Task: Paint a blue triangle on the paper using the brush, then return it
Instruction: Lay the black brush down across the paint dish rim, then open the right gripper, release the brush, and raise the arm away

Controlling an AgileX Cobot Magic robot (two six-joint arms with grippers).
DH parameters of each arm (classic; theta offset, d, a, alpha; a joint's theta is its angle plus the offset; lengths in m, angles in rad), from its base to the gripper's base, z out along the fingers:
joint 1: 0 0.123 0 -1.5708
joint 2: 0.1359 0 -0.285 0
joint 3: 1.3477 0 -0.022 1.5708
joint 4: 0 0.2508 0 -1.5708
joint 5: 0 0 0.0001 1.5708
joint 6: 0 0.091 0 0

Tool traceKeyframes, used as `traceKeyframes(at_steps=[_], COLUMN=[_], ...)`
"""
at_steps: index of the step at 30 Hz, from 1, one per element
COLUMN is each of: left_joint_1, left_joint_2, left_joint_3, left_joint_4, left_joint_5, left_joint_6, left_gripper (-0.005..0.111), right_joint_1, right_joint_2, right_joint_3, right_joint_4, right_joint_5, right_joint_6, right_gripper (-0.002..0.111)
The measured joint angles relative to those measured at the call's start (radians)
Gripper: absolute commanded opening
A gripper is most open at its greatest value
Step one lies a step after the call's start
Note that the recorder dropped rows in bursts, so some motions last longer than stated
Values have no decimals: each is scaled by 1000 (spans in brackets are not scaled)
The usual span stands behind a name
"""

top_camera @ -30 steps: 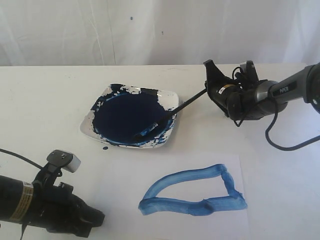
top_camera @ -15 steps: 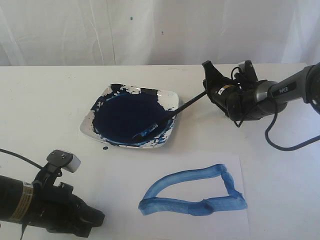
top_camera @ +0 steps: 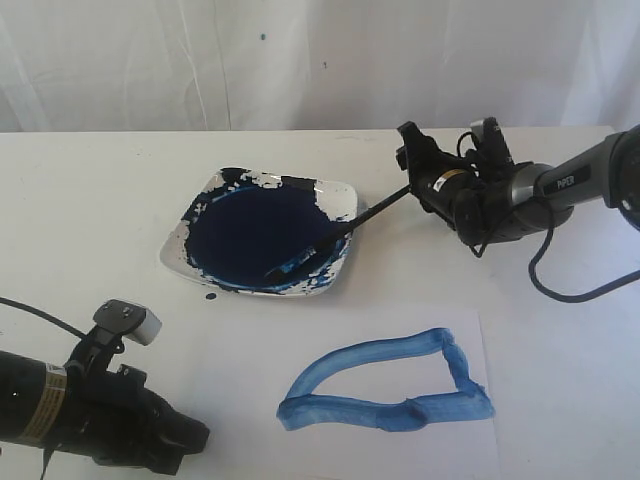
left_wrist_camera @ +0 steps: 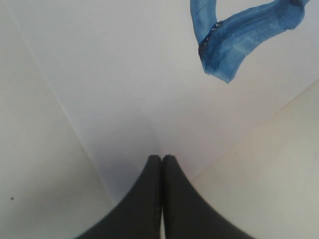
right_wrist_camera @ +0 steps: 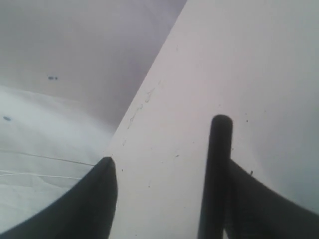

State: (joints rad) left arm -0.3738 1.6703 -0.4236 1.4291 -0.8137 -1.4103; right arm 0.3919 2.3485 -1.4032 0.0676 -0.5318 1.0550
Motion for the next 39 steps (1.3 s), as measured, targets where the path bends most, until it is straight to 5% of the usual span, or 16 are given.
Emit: traceKeyframes(at_steps=[19,39], left_joint_1=[0,0], left_joint_2=[0,0], left_joint_3=[0,0], left_joint_4=[0,0], left_joint_5=[0,0], left_joint_6=[0,0], left_gripper=[0,0], right_joint_1=[8,8], right_joint_2=[-153,-492], right_joint_3=[0,0], right_joint_4=[-6,-142], right_joint_5=[426,886], right_joint_6=[-18,-455], right_gripper=[54,52])
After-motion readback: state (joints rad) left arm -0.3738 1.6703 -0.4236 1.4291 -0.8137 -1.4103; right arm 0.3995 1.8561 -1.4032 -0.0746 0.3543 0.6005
